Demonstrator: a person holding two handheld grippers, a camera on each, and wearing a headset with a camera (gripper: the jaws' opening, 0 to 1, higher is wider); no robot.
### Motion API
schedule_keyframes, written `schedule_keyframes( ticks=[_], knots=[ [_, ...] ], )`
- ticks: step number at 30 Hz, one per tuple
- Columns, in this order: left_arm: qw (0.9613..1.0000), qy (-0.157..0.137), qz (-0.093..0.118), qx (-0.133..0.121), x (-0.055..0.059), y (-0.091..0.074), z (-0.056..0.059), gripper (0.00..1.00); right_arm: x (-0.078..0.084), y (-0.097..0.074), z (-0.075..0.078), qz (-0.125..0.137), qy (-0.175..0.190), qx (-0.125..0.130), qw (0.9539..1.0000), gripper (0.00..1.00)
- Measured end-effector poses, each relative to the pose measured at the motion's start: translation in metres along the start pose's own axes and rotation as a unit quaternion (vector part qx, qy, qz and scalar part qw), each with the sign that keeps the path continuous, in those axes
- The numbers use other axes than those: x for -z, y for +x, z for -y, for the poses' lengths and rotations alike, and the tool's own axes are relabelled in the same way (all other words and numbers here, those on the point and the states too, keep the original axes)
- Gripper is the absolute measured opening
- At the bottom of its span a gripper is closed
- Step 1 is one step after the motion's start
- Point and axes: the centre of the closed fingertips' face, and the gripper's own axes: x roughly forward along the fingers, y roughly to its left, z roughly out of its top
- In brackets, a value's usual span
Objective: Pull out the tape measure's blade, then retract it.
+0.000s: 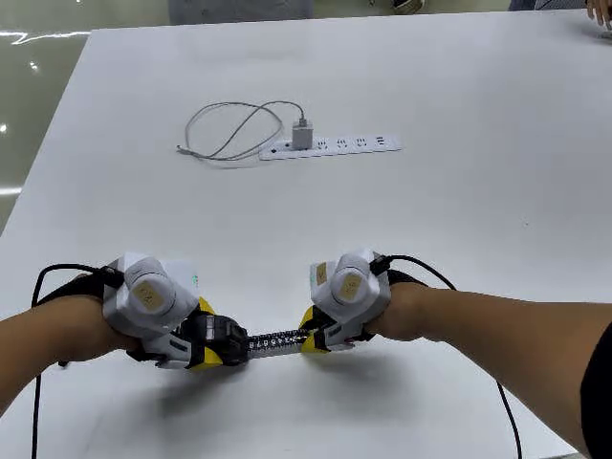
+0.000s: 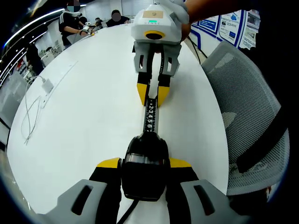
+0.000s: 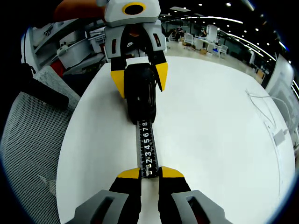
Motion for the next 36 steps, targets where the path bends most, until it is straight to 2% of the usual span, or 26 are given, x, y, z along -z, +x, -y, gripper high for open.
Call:
schedule_keyframes(
  ticks=[18,36],
  knots=[
    [1.0,0.004,0.0,0.002,0.0,0.0,0.0,0.32,0.006,-0.006,-0.001,-0.003,0.001,0.001,1.0,0.09],
    [1.0,0.006,-0.005,0.006,0.0,0.001,0.0,0.32,0.019,-0.014,0.0,-0.014,-0.001,0.002,0.9999,0.09]
  ],
)
